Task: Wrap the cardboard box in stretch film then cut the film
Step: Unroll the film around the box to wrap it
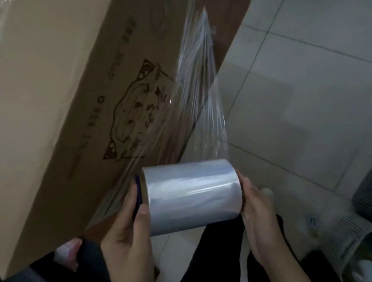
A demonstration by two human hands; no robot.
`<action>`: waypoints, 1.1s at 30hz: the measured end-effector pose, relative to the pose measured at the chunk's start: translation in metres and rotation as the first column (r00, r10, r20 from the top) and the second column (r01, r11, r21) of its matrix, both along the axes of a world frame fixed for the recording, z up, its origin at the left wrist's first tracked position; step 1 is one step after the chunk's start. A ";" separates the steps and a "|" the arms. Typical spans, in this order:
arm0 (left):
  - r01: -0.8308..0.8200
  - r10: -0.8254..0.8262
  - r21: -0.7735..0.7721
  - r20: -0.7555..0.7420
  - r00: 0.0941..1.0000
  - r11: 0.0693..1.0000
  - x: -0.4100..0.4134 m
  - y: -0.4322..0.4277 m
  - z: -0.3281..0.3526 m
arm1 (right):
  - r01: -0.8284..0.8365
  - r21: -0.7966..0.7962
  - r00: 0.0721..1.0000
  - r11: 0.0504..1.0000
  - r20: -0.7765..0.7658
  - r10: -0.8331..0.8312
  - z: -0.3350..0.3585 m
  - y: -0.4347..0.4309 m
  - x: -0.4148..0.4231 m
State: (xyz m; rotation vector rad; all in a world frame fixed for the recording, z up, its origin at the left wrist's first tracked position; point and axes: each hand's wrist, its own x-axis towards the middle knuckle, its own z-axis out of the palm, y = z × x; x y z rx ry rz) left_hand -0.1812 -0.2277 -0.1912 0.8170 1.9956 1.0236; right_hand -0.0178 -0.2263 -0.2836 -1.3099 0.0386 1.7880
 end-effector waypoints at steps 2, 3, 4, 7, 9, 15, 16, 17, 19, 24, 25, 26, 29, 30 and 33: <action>0.022 -0.021 0.004 -0.021 1.000 1.000 -0.007 -0.010 0.004 | 0.017 -0.001 1.000 1.000 -0.012 -0.017 -0.001 -0.018 -0.012; 0.031 -0.031 0.004 -0.019 0.999 1.000 -0.011 -0.018 0.004 | 0.021 -0.003 1.000 1.000 -0.014 -0.021 -0.002 -0.027 -0.017; 0.039 -0.040 -0.003 -0.019 0.999 0.999 -0.014 -0.026 0.004 | 0.025 -0.004 1.000 1.000 -0.013 -0.025 -0.003 -0.036 -0.020; 0.083 -0.083 -0.007 -0.020 0.996 0.997 -0.024 -0.049 0.003 | 0.077 0.008 0.997 0.997 -0.008 -0.077 -0.002 -0.060 -0.029; 0.096 -0.096 0.013 -0.018 0.995 0.995 -0.031 -0.062 0.003 | 0.111 0.025 0.994 0.993 -0.017 -0.111 0.000 -0.076 -0.037; 0.119 -0.115 0.078 -0.053 0.992 0.990 -0.066 -0.100 0.002 | 0.100 0.068 0.995 0.993 -0.010 -0.100 0.008 -0.111 -0.069; 0.141 -0.136 0.072 -0.069 0.988 0.987 -0.074 -0.105 0.001 | 0.087 0.082 0.996 0.993 -0.004 -0.087 0.009 -0.116 -0.076; 0.151 -0.146 0.056 -0.078 0.986 0.987 -0.082 -0.109 0.000 | 0.085 0.085 0.996 0.993 -0.003 -0.085 0.009 -0.121 -0.083; 0.149 -0.148 0.033 -0.041 0.988 0.988 -0.102 -0.115 0.000 | 0.100 0.087 0.995 0.991 -0.003 -0.100 0.011 -0.129 -0.100; 0.224 -0.223 0.019 -0.022 0.974 0.974 -0.148 -0.112 0.002 | 0.181 0.071 0.983 0.981 0.006 -0.182 0.011 -0.142 -0.148; 0.237 -0.237 0.004 -0.010 0.971 0.972 -0.157 -0.110 0.003 | 0.195 0.058 0.981 0.979 0.006 -0.195 0.011 -0.143 -0.158; 0.254 -0.254 -0.007 -0.004 0.967 0.967 -0.166 -0.108 0.004 | 0.207 0.050 0.978 0.977 0.008 -0.207 0.011 -0.145 -0.167; 0.308 -0.308 -0.010 -0.052 0.950 0.951 -0.188 -0.097 0.008 | 0.249 0.057 0.968 0.967 0.004 -0.250 0.007 -0.146 -0.192; 0.313 -0.313 -0.009 -0.058 0.948 0.950 -0.193 -0.093 0.009 | 0.260 0.053 0.966 0.964 -0.006 -0.260 0.007 -0.143 -0.200; 0.315 -0.315 -0.016 -0.082 0.946 0.949 -0.206 -0.087 0.007 | 0.263 0.050 0.964 0.963 -0.043 -0.261 0.001 -0.136 -0.221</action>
